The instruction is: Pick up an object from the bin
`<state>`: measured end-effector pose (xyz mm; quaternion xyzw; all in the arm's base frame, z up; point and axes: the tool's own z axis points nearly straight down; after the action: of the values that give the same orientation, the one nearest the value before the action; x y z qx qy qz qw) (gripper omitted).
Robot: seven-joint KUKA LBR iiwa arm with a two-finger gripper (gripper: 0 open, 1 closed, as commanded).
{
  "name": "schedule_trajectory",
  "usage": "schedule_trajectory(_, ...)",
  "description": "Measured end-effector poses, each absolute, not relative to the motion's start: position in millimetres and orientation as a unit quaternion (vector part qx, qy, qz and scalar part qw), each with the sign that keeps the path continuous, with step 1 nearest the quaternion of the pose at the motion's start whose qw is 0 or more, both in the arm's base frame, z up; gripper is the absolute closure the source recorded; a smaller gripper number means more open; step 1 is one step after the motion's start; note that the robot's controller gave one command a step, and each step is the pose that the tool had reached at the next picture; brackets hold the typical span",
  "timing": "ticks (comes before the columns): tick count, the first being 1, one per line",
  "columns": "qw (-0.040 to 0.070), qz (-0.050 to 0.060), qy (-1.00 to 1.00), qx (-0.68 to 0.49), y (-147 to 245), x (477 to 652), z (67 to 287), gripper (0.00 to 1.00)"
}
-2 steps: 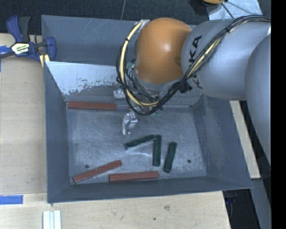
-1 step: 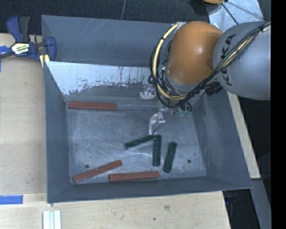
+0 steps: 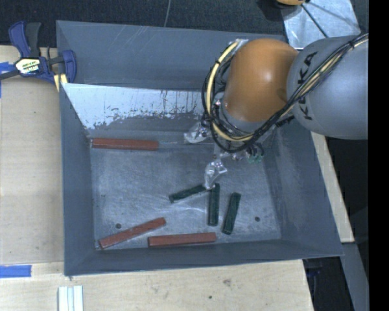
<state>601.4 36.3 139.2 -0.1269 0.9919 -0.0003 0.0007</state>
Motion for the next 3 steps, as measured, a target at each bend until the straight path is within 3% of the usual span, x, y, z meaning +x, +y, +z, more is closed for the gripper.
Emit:
schedule_trajectory(1,0.003,0.000,0.995,-0.103,41.2,563.9,71.5,0.00)
schedule_trajectory(2,0.007,0.001,0.995,-0.103,41.6,570.2,80.9,1.00)
schedule_trajectory(3,0.007,0.001,0.995,-0.103,41.6,570.2,80.9,1.00)
